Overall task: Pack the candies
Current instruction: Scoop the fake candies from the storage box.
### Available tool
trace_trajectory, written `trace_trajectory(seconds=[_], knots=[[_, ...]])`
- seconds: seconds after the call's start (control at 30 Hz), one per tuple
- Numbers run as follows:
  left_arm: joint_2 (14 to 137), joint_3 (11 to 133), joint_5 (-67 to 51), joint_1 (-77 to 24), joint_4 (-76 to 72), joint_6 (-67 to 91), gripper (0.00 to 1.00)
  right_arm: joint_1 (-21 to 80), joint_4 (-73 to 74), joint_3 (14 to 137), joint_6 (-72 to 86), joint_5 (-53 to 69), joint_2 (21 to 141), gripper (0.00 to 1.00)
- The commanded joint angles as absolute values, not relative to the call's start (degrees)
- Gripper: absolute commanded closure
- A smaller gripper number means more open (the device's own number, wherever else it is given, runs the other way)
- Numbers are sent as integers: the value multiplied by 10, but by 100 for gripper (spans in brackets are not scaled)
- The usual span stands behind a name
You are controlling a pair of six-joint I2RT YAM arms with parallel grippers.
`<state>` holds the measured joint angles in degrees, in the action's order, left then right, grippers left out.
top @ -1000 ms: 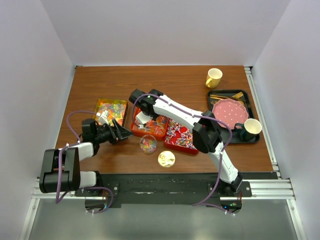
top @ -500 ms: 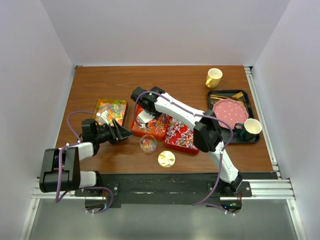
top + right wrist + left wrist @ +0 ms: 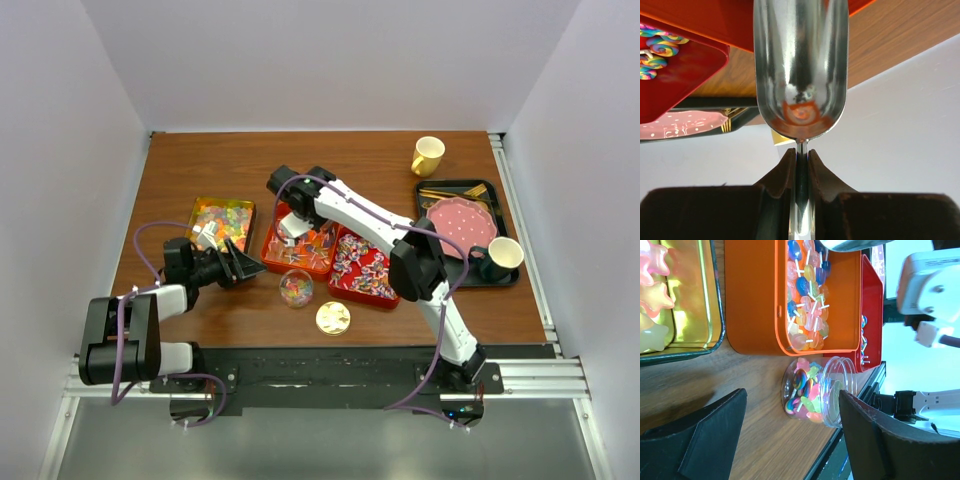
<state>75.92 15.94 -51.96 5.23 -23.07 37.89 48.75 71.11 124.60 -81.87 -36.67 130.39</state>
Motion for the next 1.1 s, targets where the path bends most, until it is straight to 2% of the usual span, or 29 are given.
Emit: trace_trajectory(seconds=[0.0,0.27,0.57,0.8,1.07], knots=[[761,168,-519,57,-249,367,21,481,703,1230,-836,-409,1311,100],[760,164,-513,55,-249,362,21,483,695,1222,-840,-422,1331,100],[781,154,-495,53,-249,359,22,506,728,1239,-781,-341,1357,100],[790,161,-490,54,-246,355,22,514,698,1201,-750,-326,1349,100],[816,163,-490,57,-246,350,23,541,715,1286,-699,-312,1422,100]])
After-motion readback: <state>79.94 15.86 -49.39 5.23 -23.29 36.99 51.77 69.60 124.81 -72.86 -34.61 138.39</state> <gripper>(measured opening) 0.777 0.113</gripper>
